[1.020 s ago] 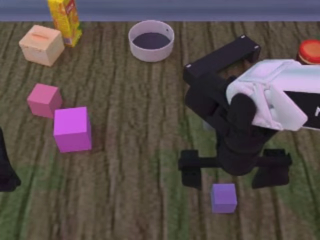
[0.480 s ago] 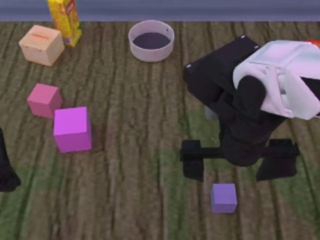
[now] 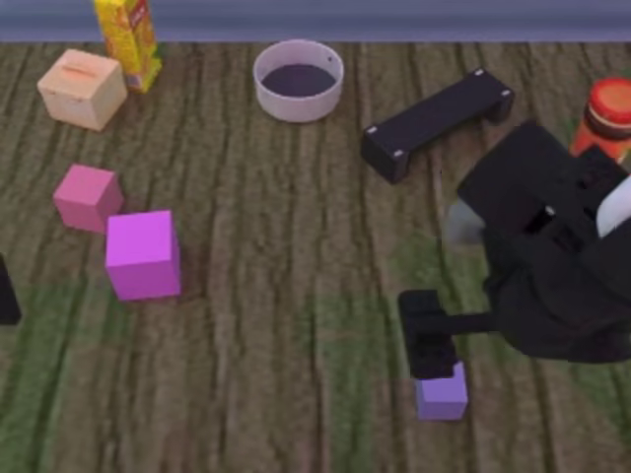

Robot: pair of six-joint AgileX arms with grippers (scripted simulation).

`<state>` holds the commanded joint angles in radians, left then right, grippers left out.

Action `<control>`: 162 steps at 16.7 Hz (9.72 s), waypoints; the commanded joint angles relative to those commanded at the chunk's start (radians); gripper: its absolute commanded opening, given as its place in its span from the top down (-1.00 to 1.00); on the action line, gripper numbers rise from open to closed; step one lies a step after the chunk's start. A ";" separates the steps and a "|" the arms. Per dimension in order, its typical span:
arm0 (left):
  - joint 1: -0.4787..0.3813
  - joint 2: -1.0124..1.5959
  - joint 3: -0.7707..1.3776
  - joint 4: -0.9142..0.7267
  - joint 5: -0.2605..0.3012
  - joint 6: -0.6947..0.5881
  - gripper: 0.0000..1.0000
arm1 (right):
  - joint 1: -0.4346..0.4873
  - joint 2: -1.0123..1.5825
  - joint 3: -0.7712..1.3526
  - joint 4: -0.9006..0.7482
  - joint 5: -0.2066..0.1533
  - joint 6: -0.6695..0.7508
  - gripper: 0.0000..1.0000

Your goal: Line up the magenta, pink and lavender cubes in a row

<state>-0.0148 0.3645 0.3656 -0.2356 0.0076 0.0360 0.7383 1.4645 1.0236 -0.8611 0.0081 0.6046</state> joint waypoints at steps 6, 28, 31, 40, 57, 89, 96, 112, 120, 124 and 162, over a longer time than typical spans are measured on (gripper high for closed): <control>-0.010 0.671 0.577 -0.361 -0.005 0.059 -1.00 | -0.110 -0.521 -0.381 0.264 -0.015 -0.188 -1.00; -0.030 2.002 1.751 -1.084 -0.003 0.173 -1.00 | -0.728 -1.464 -1.024 0.861 -0.008 -0.605 -1.00; -0.034 2.011 1.716 -1.044 -0.003 0.176 -1.00 | -0.728 -1.464 -1.024 0.861 -0.008 -0.605 -1.00; -0.035 2.074 1.518 -0.780 -0.002 0.176 -1.00 | -0.728 -1.464 -1.024 0.861 -0.008 -0.605 -1.00; -0.035 2.074 1.518 -0.780 -0.002 0.176 1.00 | -0.728 -1.464 -1.024 0.861 -0.008 -0.605 -1.00; -0.527 1.848 1.482 -0.977 -0.008 -0.491 1.00 | -0.728 -1.464 -1.024 0.861 -0.008 -0.605 -1.00; -0.886 1.703 1.300 -0.924 -0.021 -0.929 1.00 | -0.728 -1.464 -1.024 0.861 -0.008 -0.605 -1.00; -0.912 1.764 1.115 -0.669 -0.024 -0.954 1.00 | -0.728 -1.464 -1.024 0.861 -0.008 -0.605 -1.00; -0.912 1.764 1.115 -0.669 -0.024 -0.954 0.25 | -0.728 -1.464 -1.024 0.861 -0.008 -0.605 -1.00; -0.912 1.764 1.115 -0.669 -0.024 -0.954 -0.36 | -0.728 -1.464 -1.024 0.861 -0.008 -0.605 -1.00; -0.366 1.692 1.270 -0.917 -0.008 -0.533 -1.00 | -0.728 -1.464 -1.024 0.861 -0.008 -0.605 -1.00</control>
<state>-0.3805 2.0560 1.6358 -1.1529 -0.0004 -0.4965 0.0100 0.0000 0.0000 0.0000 0.0000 0.0000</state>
